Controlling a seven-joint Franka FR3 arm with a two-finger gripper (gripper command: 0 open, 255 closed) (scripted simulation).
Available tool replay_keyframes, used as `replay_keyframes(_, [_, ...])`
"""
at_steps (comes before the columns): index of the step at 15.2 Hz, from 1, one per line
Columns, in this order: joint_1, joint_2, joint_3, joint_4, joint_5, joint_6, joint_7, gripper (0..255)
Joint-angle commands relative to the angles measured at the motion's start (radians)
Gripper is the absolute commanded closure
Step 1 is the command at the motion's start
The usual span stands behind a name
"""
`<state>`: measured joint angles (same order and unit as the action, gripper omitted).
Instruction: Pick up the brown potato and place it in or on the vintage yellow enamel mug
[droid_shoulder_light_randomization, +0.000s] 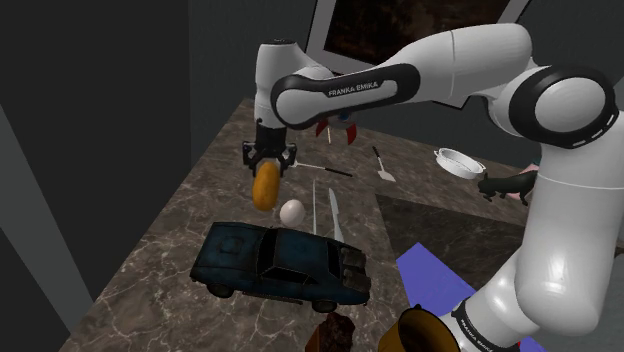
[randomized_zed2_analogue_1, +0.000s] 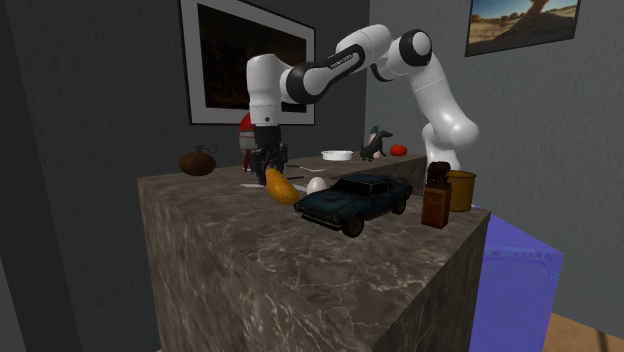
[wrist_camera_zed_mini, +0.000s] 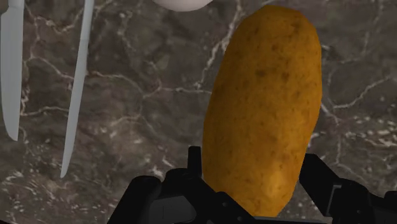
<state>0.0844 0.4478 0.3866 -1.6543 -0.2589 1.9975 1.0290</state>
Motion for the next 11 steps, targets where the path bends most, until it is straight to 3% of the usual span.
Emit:
replay_keyframes(1, [0.000, -0.009, 0.003, 0.015, 0.005, -0.024, -0.004, 255])
replay_keyframes(11, [-0.001, -0.049, 0.013, 0.094, 0.027, -0.138, -0.025, 255])
